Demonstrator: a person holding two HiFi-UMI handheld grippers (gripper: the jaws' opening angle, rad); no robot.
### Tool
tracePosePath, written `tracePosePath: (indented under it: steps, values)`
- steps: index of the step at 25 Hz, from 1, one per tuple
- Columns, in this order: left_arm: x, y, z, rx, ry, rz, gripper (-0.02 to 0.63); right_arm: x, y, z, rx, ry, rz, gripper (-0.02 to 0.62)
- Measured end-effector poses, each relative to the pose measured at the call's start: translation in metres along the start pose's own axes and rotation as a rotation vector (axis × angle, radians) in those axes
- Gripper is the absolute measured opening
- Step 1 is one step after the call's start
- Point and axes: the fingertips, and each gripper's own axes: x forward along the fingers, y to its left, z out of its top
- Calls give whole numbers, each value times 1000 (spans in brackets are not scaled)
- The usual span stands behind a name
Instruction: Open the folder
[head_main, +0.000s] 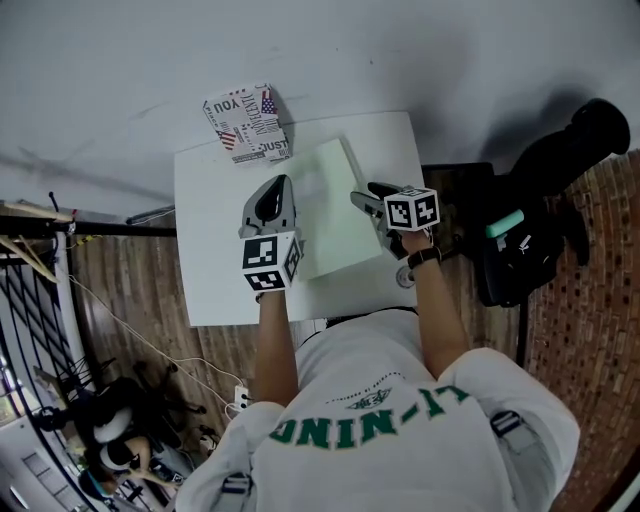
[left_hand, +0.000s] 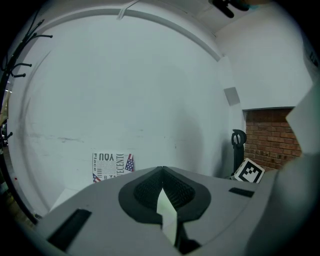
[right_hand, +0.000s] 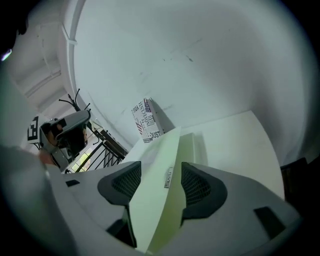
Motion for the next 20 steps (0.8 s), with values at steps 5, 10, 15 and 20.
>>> tracePosePath:
  steps: [5,10,15,20]
  values:
    - [4,7,-9,-5,24,14,14,18,-10,-13,43,55,8,265]
    - [3,13,-15,-15,34,28,14,25,-9,-15,61,79,3,245]
    - [-1,20,-10,-41,17,35,14,33,-9,-17,48,105,-13,171]
    - [-10,26,-10,-45,8,46,14,33,-5,-17,-11,122,-57,153]
